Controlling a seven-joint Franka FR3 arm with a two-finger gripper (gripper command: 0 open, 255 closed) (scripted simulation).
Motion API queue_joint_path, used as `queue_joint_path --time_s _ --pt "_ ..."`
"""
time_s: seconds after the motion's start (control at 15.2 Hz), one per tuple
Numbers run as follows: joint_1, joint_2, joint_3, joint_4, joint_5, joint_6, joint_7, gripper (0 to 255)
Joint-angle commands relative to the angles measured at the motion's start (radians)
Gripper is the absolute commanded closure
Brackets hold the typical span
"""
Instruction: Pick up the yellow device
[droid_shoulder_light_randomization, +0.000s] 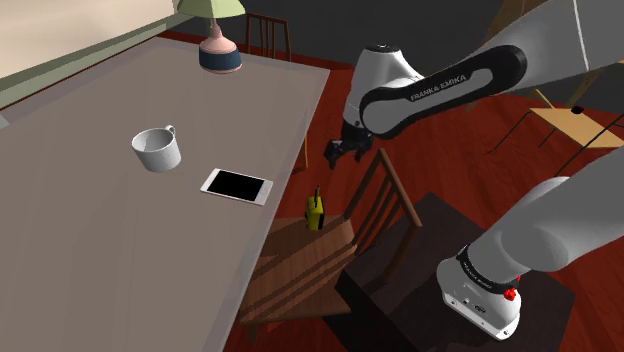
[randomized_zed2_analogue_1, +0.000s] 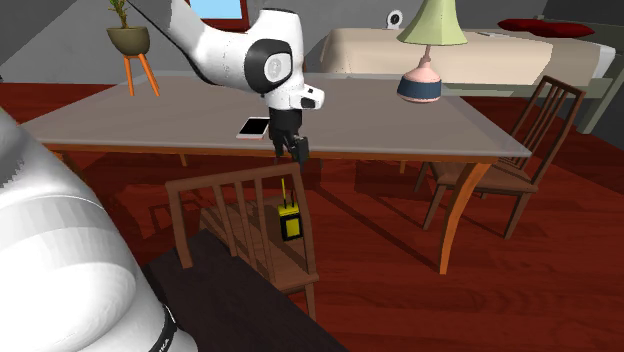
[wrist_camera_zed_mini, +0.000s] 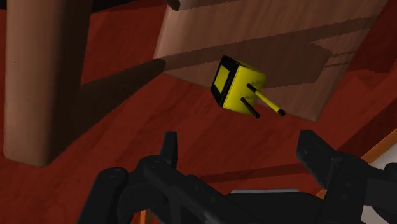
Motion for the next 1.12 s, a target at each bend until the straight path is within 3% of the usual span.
queue_joint_path --time_s 0.0,0.4,0.79,1.06 --pt "-0.007 0.095 0.012 0.018 -0.023 0.065 0.039 0" --pt "0.003 0.355 0.012 0.114 -0.128 0.2 0.177 0" --pt "0.058 0.608 -0.041 0.255 -0.214 0.286 0.295 0" --pt "0.072 0.659 -0.057 0.271 -0.229 0.32 0.307 0"
